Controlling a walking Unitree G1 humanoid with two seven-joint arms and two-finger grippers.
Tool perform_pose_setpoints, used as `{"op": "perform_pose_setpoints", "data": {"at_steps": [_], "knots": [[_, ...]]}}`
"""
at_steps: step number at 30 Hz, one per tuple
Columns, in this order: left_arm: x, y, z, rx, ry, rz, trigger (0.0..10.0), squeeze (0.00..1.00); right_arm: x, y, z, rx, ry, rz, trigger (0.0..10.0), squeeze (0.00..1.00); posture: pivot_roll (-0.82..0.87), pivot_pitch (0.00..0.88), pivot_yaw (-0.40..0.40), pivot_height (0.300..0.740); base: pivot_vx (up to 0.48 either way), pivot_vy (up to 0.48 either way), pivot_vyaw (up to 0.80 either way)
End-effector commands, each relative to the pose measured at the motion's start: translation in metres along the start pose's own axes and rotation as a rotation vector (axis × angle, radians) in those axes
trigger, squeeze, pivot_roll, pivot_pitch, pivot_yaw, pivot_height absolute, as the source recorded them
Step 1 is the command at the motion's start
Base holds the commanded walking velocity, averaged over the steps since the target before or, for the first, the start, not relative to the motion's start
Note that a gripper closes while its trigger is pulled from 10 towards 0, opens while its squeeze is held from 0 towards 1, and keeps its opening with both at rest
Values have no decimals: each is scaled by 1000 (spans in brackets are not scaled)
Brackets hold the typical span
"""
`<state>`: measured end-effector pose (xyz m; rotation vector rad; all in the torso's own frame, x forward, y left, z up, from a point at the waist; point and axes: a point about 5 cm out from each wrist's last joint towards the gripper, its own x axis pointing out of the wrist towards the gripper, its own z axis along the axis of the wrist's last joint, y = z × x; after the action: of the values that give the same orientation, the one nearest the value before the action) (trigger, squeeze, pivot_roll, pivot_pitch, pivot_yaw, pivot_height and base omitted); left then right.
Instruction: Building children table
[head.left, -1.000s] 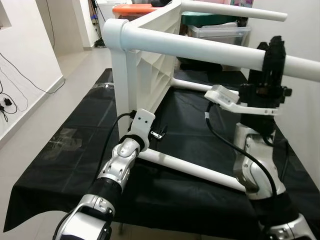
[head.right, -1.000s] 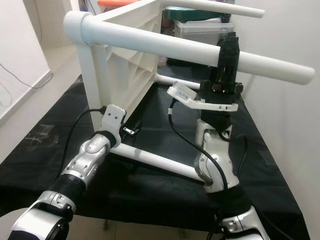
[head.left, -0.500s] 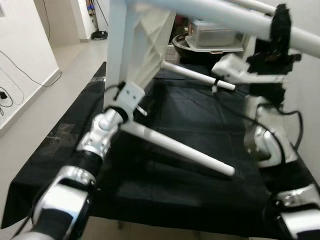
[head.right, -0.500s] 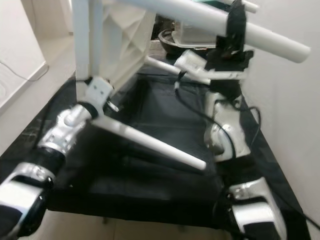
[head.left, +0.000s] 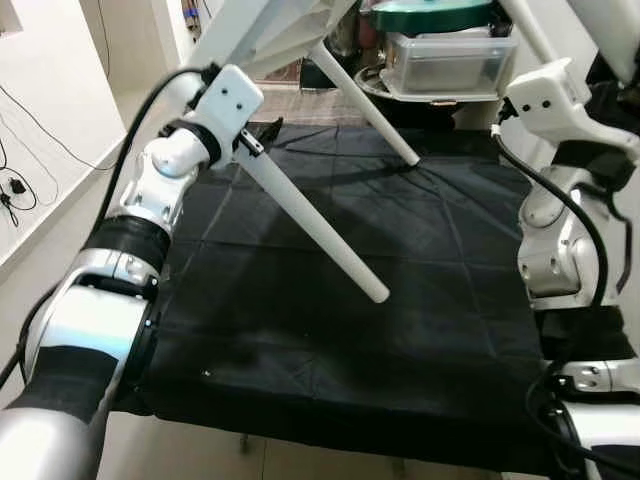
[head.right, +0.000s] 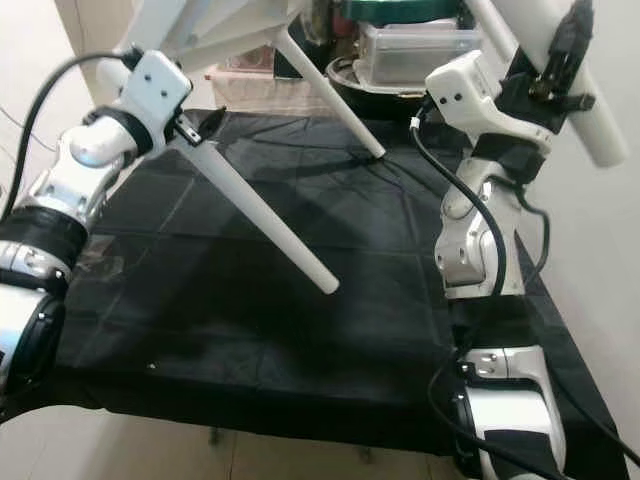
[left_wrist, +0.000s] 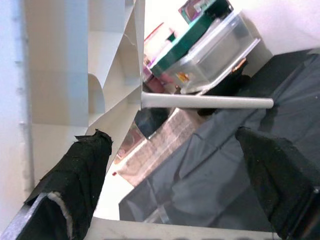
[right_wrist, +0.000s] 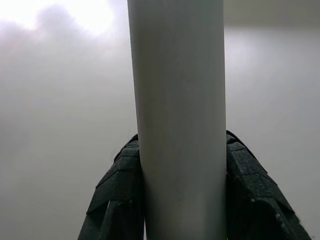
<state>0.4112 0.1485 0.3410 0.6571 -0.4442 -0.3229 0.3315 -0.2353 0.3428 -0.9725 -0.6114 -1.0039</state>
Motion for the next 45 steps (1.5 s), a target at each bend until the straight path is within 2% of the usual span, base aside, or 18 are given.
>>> {"op": "perform_pose_setpoints", "data": {"at_steps": [1, 10, 13, 15, 16, 17, 18, 21, 23, 26, 31, 32, 33, 34, 36, 42, 43, 45], "knots": [[-13, 40, -9, 24, 72, 135, 10000, 0, 0, -10, -46, 22, 265, -44, 0, 0, 199, 0, 12, 740, 0, 0, 0], [8, 39, 30, 65, -22, 122, 10000, 0, -38, 11, -76, 109, 517, 77, 0, 0, 204, 0, 13, 740, 0, 0, 0], [22, 23, 50, 72, -84, 60, 10000, 0, -73, 26, -89, 183, 698, 161, 0, 0, 201, 0, 19, 740, 0, 0, 0], [23, 19, 53, 70, -93, 46, 10000, 0, -79, 28, -90, 198, 730, 177, 0, 0, 201, 0, 19, 740, 0, 0, 0], [26, 9, 54, 73, -106, 10, 10000, 0, -91, 34, -91, 233, 795, 209, 0, 0, 197, 0, 20, 740, 0, 0, 0], [30, -15, 56, 94, -148, -88, 10000, 0, -113, 42, -89, 279, 888, 264, 0, 0, 197, 0, 20, 740, 0, 0, 0], [30, -21, 57, 100, -159, -112, 10000, 0, -118, 44, -89, 291, 910, 275, 0, 0, 197, 0, 20, 740, 0, 0, 0], [31, -23, 57, 103, -163, -121, 10000, 0, -119, 44, -89, 295, 915, 278, 0, 0, 197, 0, 20, 740, 0, 0, 0], [31, -53, 53, 75, -193, -212, 10000, 0, -128, 49, -83, 316, 921, 312, 0, 0, 187, 0, 24, 740, 0, 0, 0], [29, -81, 47, 7, -213, -283, 10000, 0, -138, 55, -78, 366, 964, 363, 0, 0, 183, 0, 24, 740, 0, 0, 0], [21, -105, 36, -55, -220, -333, 10000, 0, -148, 62, -73, 431, 1010, 416, 0, 0, 181, 0, 25, 740, 0, 0, 0], [12, -123, 23, -111, -210, -361, 10000, 0, -156, 67, -70, 487, 1056, 458, 549, 0, 183, 0, 20, 740, 0, 0, 0], [12, -123, 23, -111, -210, -361, 10000, 0, -156, 67, -70, 487, 1056, 458, 549, 0, 183, 0, 20, 740, 0, 0, 0], [5, -135, 14, -146, -195, -378, 10000, 0, -161, 71, -68, 544, 1091, 484, 10000, 0, 183, 0, 19, 740, 0, 0, 0], [-7, -150, 2, -178, -188, -408, 10000, 0, -165, 75, -65, 613, 1124, 519, 10000, 0, 181, 0, 20, 740, 0, 0, 0], [-29, -168, -16, -234, -150, -415, 10000, 0, -168, 77, -59, 650, 1100, 582, 10000, 0, 184, 0, 14, 740, 0, 0, 0], [-41, -175, -24, -260, -125, -406, 10000, 0, -167, 78, -55, 678, 1069, 610, 10000, 1000, 184, 0, 13, 740, 0, 0, 0], [-54, -182, -30, -296, -96, -391, 10000, 0, -167, 77, -52, 695, 1034, 630, 10000, 1000, 184, 0, 13, 740, 0, 0, 0]]}}
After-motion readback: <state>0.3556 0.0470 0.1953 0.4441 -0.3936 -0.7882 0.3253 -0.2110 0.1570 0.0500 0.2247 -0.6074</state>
